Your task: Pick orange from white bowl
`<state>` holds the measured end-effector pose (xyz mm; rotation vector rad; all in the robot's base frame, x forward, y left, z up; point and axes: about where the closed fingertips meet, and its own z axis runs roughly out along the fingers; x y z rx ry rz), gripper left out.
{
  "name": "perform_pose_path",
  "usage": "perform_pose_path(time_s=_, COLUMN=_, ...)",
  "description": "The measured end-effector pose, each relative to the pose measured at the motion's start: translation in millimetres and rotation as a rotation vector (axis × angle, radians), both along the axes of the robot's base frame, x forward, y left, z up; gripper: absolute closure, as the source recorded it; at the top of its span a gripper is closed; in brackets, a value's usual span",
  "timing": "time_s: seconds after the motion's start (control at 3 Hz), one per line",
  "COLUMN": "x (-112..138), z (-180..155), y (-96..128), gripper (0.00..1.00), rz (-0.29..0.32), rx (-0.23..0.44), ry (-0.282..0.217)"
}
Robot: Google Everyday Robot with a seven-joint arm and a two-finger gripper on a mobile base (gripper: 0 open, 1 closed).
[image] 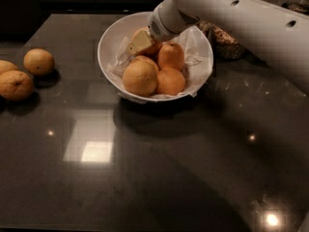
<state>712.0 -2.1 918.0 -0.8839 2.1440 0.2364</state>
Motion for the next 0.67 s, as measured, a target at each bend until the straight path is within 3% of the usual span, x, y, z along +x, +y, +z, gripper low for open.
perform_pose_path(time_s=0.33, x=1.8, z=-1.8, y=1.9, gripper=0.23, rz=-0.001, rx=0.001, ry=0.010)
perform_pose_path(time_s=0.67, x=3.1, z=-2.3, y=3.1, gripper=0.42, rz=-0.002, rx=0.003, ry=0.015)
